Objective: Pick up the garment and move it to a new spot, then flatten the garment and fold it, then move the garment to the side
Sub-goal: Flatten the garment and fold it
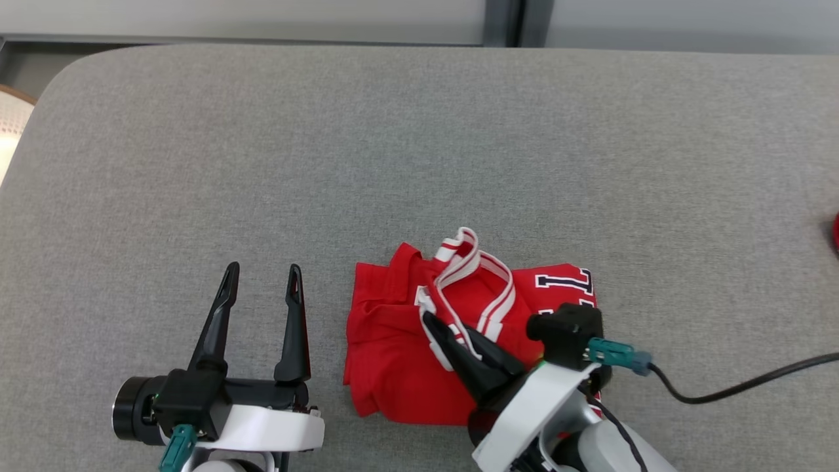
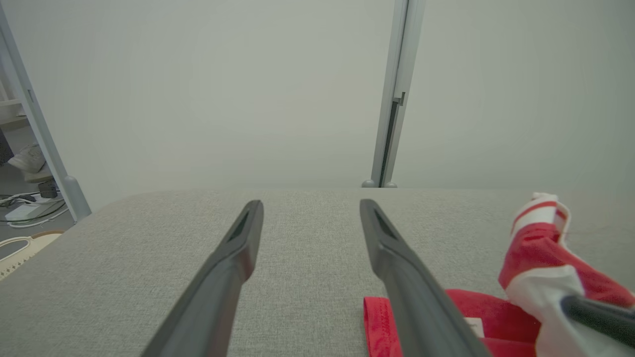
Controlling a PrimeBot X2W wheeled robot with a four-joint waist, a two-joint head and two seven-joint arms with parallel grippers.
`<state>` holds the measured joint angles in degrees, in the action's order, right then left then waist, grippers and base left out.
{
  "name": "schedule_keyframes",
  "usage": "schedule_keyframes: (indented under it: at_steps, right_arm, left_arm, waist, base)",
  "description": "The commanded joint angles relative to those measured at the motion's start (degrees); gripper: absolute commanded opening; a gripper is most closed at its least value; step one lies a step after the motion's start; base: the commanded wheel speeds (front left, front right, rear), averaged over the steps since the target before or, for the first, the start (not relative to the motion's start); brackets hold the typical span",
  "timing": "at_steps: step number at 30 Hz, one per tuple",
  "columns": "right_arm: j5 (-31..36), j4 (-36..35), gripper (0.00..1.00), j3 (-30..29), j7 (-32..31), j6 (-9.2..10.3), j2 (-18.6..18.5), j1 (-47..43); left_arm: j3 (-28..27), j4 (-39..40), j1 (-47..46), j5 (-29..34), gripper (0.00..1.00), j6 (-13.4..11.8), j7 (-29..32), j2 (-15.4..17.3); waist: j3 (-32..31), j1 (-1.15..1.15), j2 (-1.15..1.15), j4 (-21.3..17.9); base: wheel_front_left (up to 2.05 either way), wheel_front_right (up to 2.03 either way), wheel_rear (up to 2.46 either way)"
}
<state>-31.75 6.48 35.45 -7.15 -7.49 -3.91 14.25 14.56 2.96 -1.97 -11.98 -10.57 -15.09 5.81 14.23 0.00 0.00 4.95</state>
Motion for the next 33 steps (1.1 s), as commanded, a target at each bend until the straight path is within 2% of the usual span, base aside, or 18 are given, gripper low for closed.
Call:
schedule_keyframes:
  at_steps: [1, 4, 5, 6, 8, 12, 17, 22, 27, 33]
  right_arm:
    - [-0.7, 2.2, 0.0, 1.7, 1.7, 0.01, 0.3, 2.0]
    - [-1.9, 5.3, 0.0, 4.8, 3.8, 0.02, 0.4, 4.2]
    - [-1.9, 6.5, 0.04, 5.6, 4.4, 0.01, 0.3, 5.0]
    - [-2.1, 7.4, 0.39, 6.2, 5.2, 0.01, 0.4, 5.6]
    - [-2.1, 8.2, 1.0, 7.8, 7.2, 0.01, 0.5, 7.1]
    - [-2.0, 6.4, 1.0, 10.4, 12.1, 0.02, -1.3, 9.1]
    - [-2.1, 2.8, 1.0, 7.9, 17.0, 0.02, -3.7, 9.5]
    - [0.2, -1.2, 1.0, -3.6, 20.1, 0.02, -7.9, 6.3]
    - [3.5, -2.9, 1.0, -16.8, 20.2, 0.02, -11.5, 0.1]
    - [6.5, -4.8, 1.0, -27.4, 18.7, 0.01, -13.1, -8.6]
  left_arm:
    - [0.1, -0.2, -1.4, 0.2, 1.0, 0.3, 0.0, -0.2]
    - [0.1, -0.6, -1.7, 0.2, 1.0, 0.3, 0.0, -0.3]
    - [0.0, -0.6, -2.0, 0.3, 1.0, 0.4, 0.0, -0.4]
    - [-0.1, -0.7, -2.2, 0.3, 1.0, 0.4, 0.0, -0.5]
    - [-0.3, -0.8, -2.4, 0.5, 1.0, 0.3, 0.0, -0.6]
    - [-0.7, -1.2, -2.3, 0.8, 1.0, 0.4, 0.0, -0.7]
    - [-1.3, -1.5, -2.5, 1.0, 1.0, 0.7, 0.0, -0.4]
    - [-2.1, -1.8, -2.3, 1.4, 1.0, 0.5, 0.0, 0.0]
    - [-3.0, -2.1, -1.3, 1.5, 1.0, 0.0, 0.0, 0.6]
    - [-4.2, -2.9, 0.3, 0.8, 1.0, -0.4, 0.3, 2.0]
  waist:
    - [1.1, 0.0, 0.0, 1.0]
    - [1.9, 0.0, 0.0, 1.3]
    - [2.1, 0.0, 0.0, 1.4]
    - [2.2, 0.0, 0.0, 1.4]
    - [2.4, 0.0, 0.0, 1.3]
    - [2.4, 0.0, 0.0, 0.5]
    - [1.9, 0.0, 0.0, -0.6]
    - [1.2, 0.0, 0.0, -2.5]
    - [0.3, 0.0, 0.0, -4.9]
    - [-2.4, 0.0, 0.0, -7.2]
  base:
    - [0.0, 0.0, 0.0]
    - [0.0, 0.0, 0.0]
    - [0.0, 0.0, 0.0]
    - [0.0, 0.0, 0.0]
    - [0.0, 0.0, 0.0]
    - [0.0, 0.0, 0.0]
    - [0.0, 0.0, 0.0]
    - [0.0, 0.0, 0.0]
    - [0.0, 0.0, 0.0]
    - [0.0, 0.0, 0.0]
